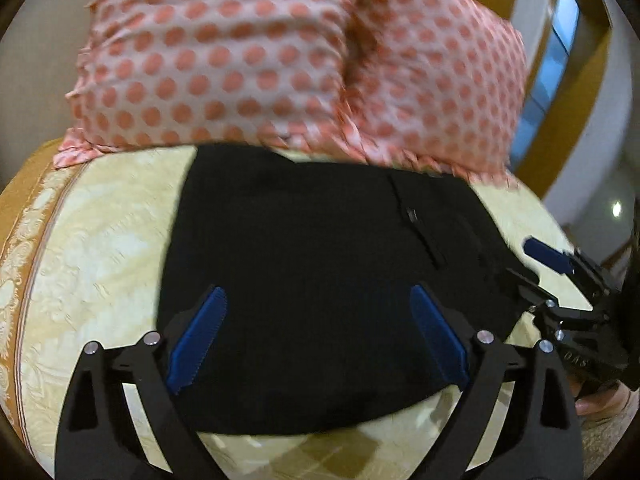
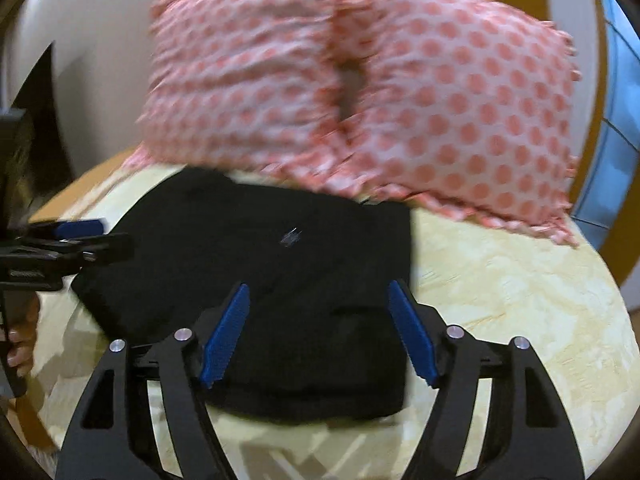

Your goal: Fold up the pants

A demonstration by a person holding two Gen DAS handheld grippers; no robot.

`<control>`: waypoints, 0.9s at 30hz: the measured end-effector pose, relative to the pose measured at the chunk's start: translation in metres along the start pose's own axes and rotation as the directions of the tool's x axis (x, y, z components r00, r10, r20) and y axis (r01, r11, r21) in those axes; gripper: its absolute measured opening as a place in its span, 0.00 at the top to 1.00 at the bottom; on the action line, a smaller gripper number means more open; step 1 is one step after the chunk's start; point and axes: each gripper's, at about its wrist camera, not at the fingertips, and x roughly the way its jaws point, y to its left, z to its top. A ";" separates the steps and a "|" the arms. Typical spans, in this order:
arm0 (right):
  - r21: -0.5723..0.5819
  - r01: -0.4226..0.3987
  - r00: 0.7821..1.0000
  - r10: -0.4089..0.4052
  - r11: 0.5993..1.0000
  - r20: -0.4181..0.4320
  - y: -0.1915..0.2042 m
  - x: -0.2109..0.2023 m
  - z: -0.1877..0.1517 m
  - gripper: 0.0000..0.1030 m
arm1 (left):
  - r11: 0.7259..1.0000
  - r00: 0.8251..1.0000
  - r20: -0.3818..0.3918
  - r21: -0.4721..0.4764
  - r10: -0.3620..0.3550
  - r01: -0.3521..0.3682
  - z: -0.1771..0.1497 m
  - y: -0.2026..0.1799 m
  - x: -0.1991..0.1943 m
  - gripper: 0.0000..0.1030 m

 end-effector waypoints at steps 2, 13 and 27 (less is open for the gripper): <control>-0.015 0.018 0.995 -0.020 1.000 -0.101 0.005 0.018 -0.008 0.30 | 0.999 0.998 -0.051 0.030 0.037 -0.036 -0.008 -0.003 0.013 0.10; 0.148 -0.002 0.994 0.018 0.989 -0.108 -0.008 -0.002 -0.014 0.29 | 0.998 0.998 -0.056 -0.061 0.029 -0.032 -0.025 0.016 -0.006 0.06; 0.224 0.030 0.997 -0.012 0.974 -0.079 0.024 -0.043 -0.074 0.07 | 0.961 0.964 -0.054 -0.079 0.262 -0.266 -0.108 0.023 -0.060 0.02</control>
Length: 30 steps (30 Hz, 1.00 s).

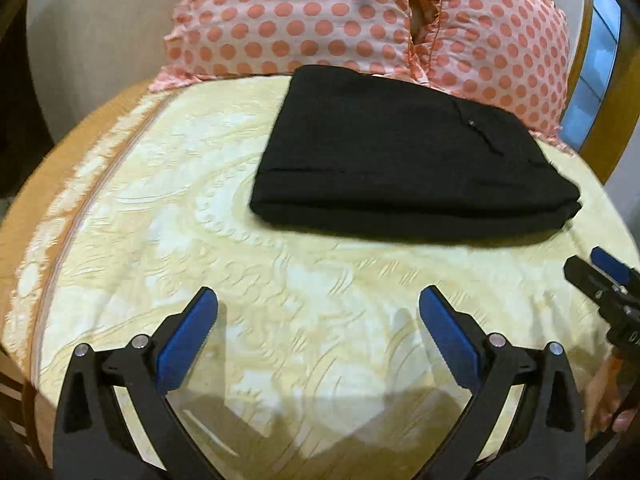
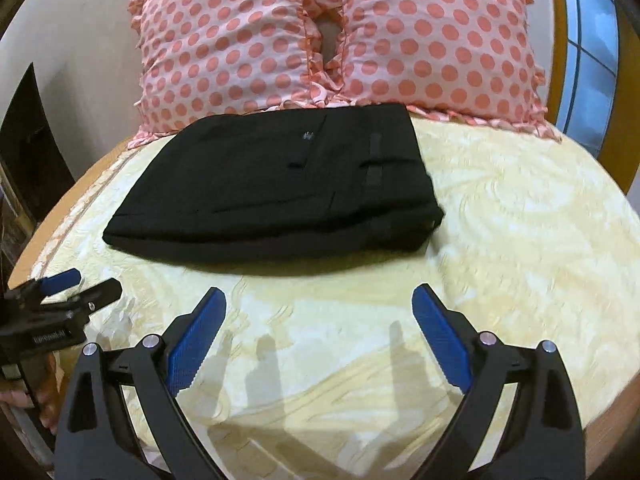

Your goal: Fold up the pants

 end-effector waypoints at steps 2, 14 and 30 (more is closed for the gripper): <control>-0.001 0.015 1.000 -0.015 1.000 -0.007 0.002 0.001 -0.006 0.07 | 1.000 1.000 0.018 0.016 0.025 -0.025 -0.006 -0.002 -0.004 0.02; -0.040 0.066 0.998 -0.067 0.997 -0.008 0.013 0.004 -0.024 0.06 | 0.998 0.999 0.029 0.047 0.043 -0.045 -0.018 -0.007 -0.007 0.02; -0.045 0.101 0.995 -0.101 0.994 0.020 0.016 0.005 -0.030 0.01 | 0.998 0.994 0.106 0.053 0.028 -0.033 -0.025 -0.009 -0.007 0.02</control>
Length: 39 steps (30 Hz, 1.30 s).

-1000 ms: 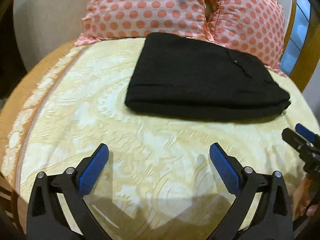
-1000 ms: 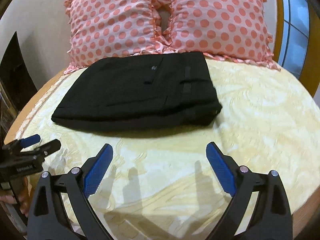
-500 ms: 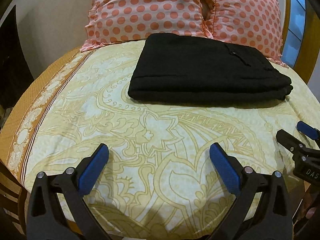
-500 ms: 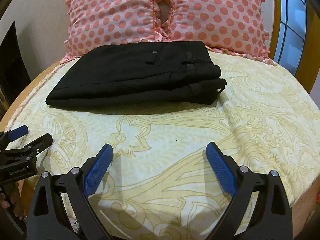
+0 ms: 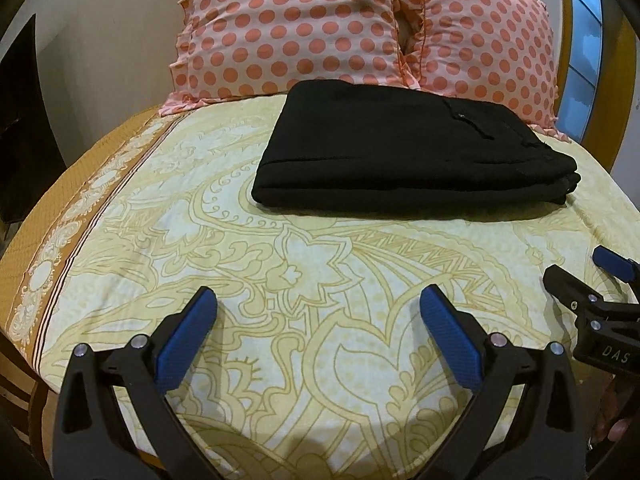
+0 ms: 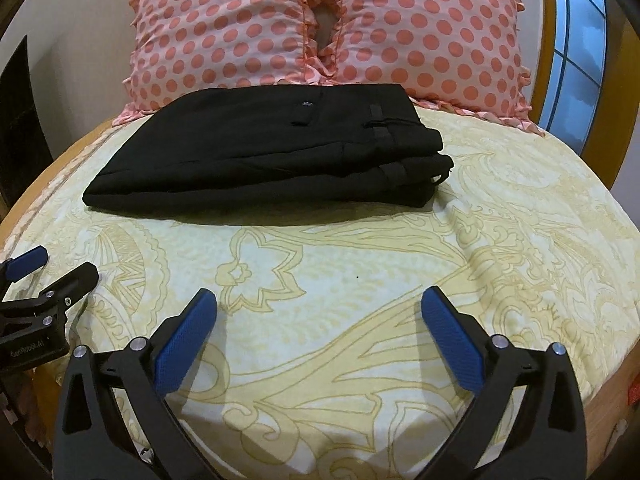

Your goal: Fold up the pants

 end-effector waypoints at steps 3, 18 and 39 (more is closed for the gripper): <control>-0.006 -0.009 1.000 0.009 1.000 0.016 0.001 -0.001 -0.002 0.01 | 1.000 1.000 0.011 0.000 0.000 0.000 -0.001 0.000 0.000 0.02; -0.019 -0.023 0.996 0.024 1.000 0.083 0.003 -0.004 -0.010 0.01 | 1.000 0.999 0.034 0.001 -0.002 0.002 -0.004 -0.001 -0.001 0.02; -0.017 -0.020 0.996 0.022 1.000 0.083 0.005 -0.004 -0.011 0.01 | 1.000 0.999 0.033 0.001 -0.003 0.003 -0.004 0.000 0.000 0.02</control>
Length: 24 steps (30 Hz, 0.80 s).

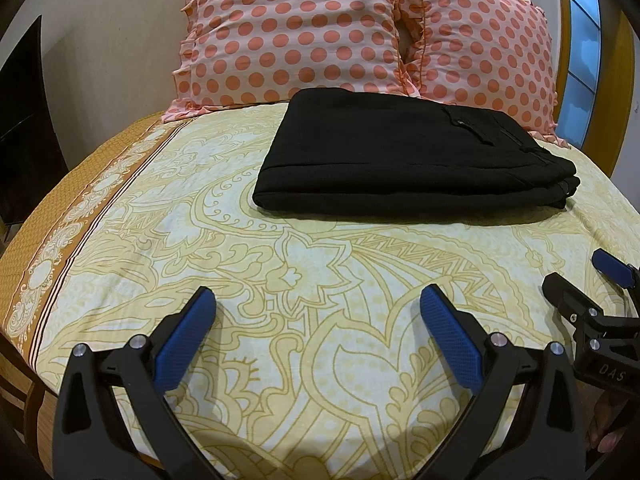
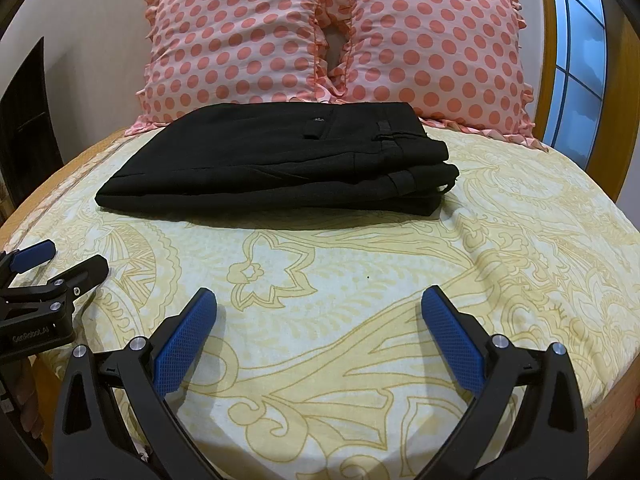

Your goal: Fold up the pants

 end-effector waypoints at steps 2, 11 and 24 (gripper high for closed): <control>0.000 0.000 1.000 0.000 1.000 0.001 0.000 0.000 0.000 0.01 | 1.000 1.000 0.000 0.000 0.000 0.000 0.000 0.000 0.000 0.02; 0.001 0.002 1.000 -0.002 1.000 0.001 0.002 0.000 0.000 0.01 | 1.000 1.000 -0.003 0.001 -0.003 0.003 0.001 0.002 0.001 0.02; 0.003 0.004 1.000 -0.004 1.000 0.002 0.002 0.000 -0.001 0.01 | 1.000 1.000 0.005 -0.001 -0.006 0.006 0.000 0.002 0.001 0.02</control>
